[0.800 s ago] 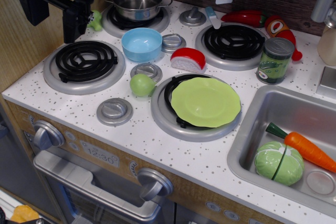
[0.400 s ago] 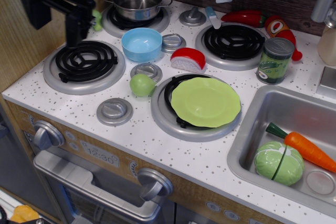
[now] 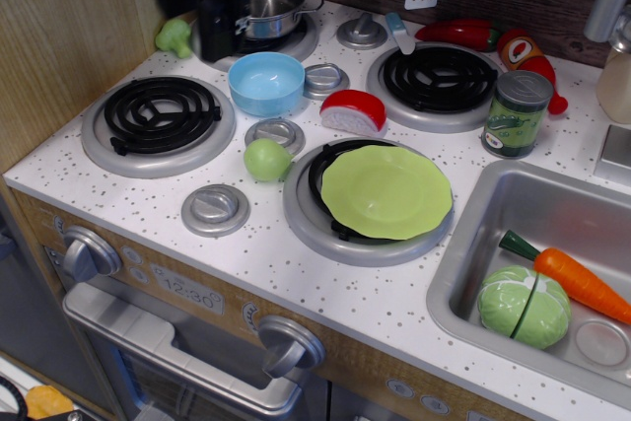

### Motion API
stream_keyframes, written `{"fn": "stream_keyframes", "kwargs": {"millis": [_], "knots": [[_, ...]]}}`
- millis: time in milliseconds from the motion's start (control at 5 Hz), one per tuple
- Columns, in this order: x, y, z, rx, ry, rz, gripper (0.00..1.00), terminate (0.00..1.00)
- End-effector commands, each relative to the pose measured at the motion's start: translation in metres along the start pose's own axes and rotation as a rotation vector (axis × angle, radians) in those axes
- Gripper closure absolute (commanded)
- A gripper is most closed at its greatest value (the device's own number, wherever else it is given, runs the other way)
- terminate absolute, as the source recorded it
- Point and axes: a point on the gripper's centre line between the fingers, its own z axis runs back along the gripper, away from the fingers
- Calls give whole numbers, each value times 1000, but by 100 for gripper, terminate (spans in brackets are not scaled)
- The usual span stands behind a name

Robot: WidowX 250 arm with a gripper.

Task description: Put sushi on plate

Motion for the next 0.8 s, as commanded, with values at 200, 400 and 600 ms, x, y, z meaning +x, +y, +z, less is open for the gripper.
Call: {"fn": "stream_keyframes", "kwargs": {"millis": [200, 400, 600], "knots": [[69, -17, -11, 123, -241, -288, 0, 0], [88, -16, -30, 81, -310, -336, 0, 0], [102, -15, -43, 73, -371, -371, 0, 0]]}}
